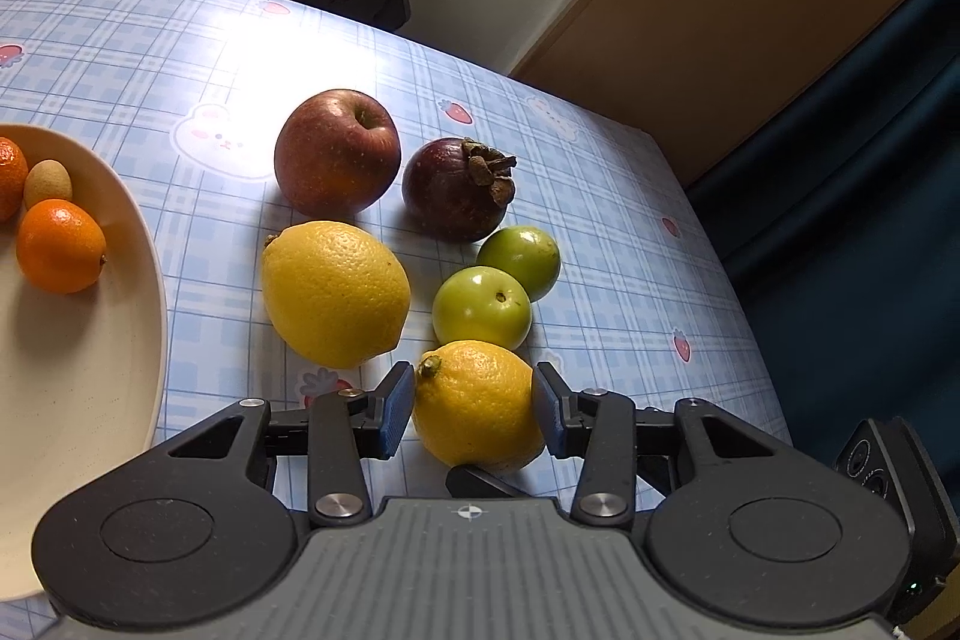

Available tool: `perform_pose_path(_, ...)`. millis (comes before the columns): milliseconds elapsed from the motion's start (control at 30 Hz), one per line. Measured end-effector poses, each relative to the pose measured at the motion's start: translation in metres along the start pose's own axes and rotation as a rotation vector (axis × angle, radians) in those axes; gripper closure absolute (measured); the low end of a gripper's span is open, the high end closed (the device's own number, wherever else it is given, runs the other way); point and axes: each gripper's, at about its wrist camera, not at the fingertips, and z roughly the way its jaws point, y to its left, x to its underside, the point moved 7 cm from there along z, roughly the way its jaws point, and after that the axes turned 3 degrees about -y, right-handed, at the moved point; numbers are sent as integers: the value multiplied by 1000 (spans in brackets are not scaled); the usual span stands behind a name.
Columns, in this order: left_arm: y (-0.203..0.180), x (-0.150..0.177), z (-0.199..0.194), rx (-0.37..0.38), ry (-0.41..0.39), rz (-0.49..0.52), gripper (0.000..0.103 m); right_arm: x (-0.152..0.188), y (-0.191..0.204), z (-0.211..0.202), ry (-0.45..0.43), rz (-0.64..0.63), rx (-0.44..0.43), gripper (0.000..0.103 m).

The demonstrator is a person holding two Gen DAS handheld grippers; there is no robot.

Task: Organize fruits
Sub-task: 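Carry both held lemons over the cream plate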

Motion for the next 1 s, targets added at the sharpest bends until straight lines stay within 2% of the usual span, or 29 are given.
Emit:
perform_pose_path(267, 9, 5, -32, -8, -45, -43, 58, -8, 25, -4, 12, -57, -31, 49)
perform_pose_path(467, 30, -9, -67, -7, -88, -67, 58, -30, 54, 9, 6, -104, -65, 49)
perform_pose_path(700, 67, -27, -110, -52, -156, -102, 58, -56, 93, 41, 12, -163, -131, 50)
perform_pose_path(1000, 136, -34, -136, -143, -174, -197, 57, -61, 134, 111, 85, -212, -221, 50)
